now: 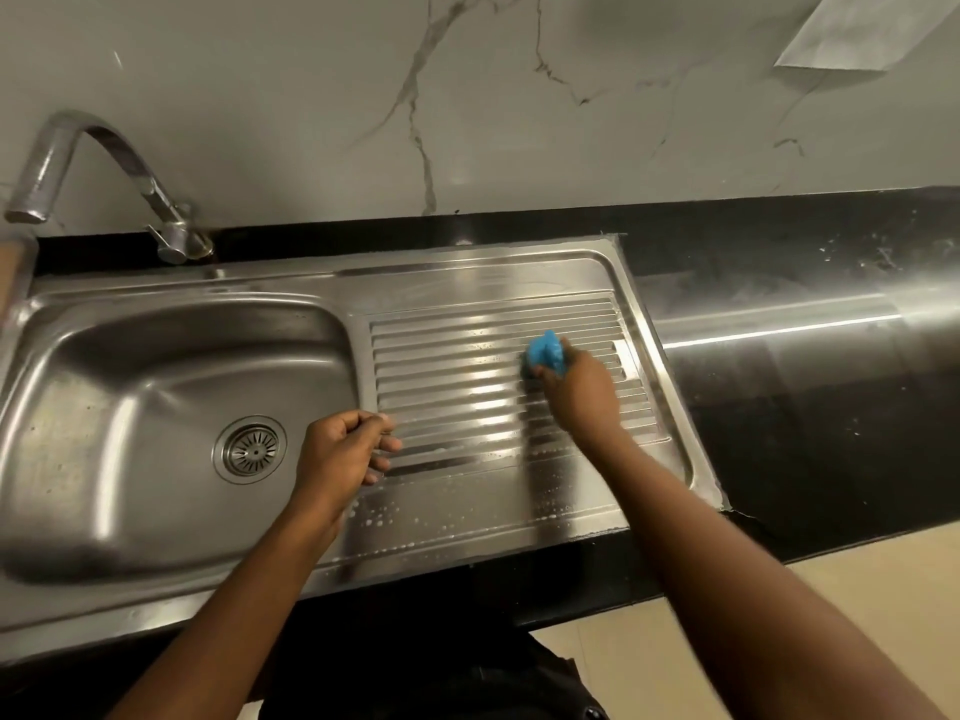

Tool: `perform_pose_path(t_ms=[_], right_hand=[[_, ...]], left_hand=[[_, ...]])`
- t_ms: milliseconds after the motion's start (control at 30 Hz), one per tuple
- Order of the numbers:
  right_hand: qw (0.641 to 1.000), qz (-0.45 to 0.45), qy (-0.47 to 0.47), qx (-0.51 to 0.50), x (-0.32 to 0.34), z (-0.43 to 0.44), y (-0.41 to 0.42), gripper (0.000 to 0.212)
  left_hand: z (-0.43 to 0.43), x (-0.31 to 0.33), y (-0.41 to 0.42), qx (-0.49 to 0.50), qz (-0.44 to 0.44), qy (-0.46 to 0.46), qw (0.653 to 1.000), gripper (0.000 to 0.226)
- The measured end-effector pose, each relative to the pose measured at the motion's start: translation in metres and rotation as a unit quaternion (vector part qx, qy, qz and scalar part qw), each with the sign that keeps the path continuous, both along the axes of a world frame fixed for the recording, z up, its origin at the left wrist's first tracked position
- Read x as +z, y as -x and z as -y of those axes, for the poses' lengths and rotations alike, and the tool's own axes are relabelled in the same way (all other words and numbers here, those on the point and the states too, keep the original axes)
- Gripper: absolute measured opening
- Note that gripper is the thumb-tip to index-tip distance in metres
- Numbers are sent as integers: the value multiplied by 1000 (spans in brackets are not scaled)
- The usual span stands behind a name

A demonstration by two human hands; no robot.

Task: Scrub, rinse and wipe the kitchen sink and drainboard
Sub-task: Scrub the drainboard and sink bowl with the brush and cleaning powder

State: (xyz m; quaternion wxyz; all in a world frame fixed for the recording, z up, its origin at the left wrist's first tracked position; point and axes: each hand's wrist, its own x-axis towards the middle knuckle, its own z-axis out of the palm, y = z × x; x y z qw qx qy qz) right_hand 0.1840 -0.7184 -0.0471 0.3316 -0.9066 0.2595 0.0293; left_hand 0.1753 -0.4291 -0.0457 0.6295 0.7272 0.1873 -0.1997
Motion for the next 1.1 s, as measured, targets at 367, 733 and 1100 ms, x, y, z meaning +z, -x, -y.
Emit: perform_pose_path(t_ms=[367, 733, 1100], right_hand=[[979, -12, 53, 195, -8, -135, 3, 60], [998, -29, 61, -10, -2, 70, 25, 39], [998, -6, -6, 65, -6, -87, 19, 52]], left_hand=[[-11, 7, 7, 2, 5, -29, 1000, 17], [-7, 3, 9, -20, -2, -16, 1000, 15], [-15, 12, 16, -21, -8, -22, 1000, 15]])
